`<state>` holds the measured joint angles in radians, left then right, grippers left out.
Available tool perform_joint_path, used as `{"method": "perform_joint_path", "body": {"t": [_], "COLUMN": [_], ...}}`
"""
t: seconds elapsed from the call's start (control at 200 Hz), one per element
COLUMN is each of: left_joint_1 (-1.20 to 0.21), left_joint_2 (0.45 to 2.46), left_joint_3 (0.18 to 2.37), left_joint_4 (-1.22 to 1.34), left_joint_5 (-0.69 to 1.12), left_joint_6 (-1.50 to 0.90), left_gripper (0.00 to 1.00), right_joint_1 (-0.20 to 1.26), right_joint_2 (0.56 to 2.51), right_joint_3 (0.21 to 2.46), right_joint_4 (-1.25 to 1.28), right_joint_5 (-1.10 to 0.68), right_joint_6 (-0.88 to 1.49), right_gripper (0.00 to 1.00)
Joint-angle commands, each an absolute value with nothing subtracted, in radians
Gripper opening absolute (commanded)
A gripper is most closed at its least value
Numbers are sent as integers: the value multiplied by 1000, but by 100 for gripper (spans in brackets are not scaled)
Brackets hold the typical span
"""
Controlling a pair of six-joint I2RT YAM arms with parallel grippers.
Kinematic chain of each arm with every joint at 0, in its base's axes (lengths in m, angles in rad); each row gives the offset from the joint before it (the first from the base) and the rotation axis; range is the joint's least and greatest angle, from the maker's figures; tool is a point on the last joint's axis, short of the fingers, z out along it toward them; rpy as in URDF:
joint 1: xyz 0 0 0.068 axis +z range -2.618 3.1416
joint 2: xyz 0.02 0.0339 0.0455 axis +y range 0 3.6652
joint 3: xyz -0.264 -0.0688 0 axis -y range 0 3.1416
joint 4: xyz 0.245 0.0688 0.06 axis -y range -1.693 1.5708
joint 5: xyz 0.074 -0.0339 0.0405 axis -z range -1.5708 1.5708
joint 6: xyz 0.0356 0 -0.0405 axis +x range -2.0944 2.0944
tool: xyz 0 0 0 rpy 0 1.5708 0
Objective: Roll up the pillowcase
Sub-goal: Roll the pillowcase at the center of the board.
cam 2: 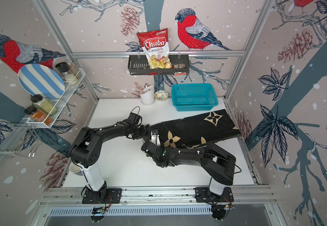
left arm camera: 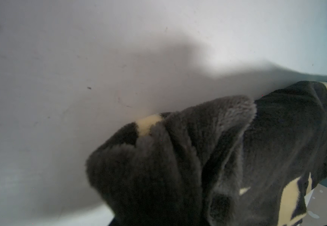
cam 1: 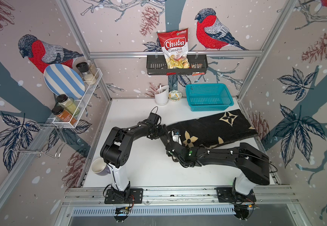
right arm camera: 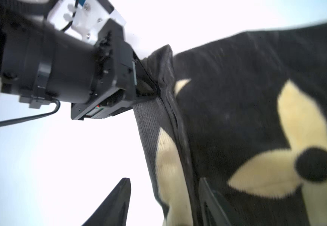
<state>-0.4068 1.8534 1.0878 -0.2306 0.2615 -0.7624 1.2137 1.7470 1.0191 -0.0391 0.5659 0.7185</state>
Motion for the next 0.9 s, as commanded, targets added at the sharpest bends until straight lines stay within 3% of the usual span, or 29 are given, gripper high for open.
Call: {"method": "perform_joint_path", "body": {"t": [0.0, 0.41, 0.46, 0.53, 0.665, 0.795, 0.895], "left_joint_1": [-412, -413, -412, -412, -411, -408, -403], "left_joint_2": [1850, 1856, 1858, 1858, 1858, 1854, 1837], "left_joint_3": [1092, 1086, 1088, 1091, 1114, 1158, 1199], "left_joint_4": [-250, -244, -247, -250, -269, -307, -338], "left_joint_5": [254, 261, 260, 258, 247, 225, 211], "left_joint_6": [-768, -766, -767, -764, -753, -727, -706], "left_gripper": [31, 31, 31, 31, 31, 37, 55], "right_joint_1": [1220, 1207, 1202, 1201, 1198, 1163, 1124], "right_joint_2": [1823, 2040, 2051, 2058, 2010, 1922, 1850], "right_joint_3": [1090, 1219, 1222, 1224, 1174, 1059, 957], "right_joint_4": [-161, -95, -88, -84, -49, 76, 208], "right_joint_5": [672, 709, 698, 672, 601, 453, 340], "right_joint_6": [525, 347, 350, 361, 426, 521, 599], "right_gripper": [60, 59, 53, 24, 1, 0, 0]}}
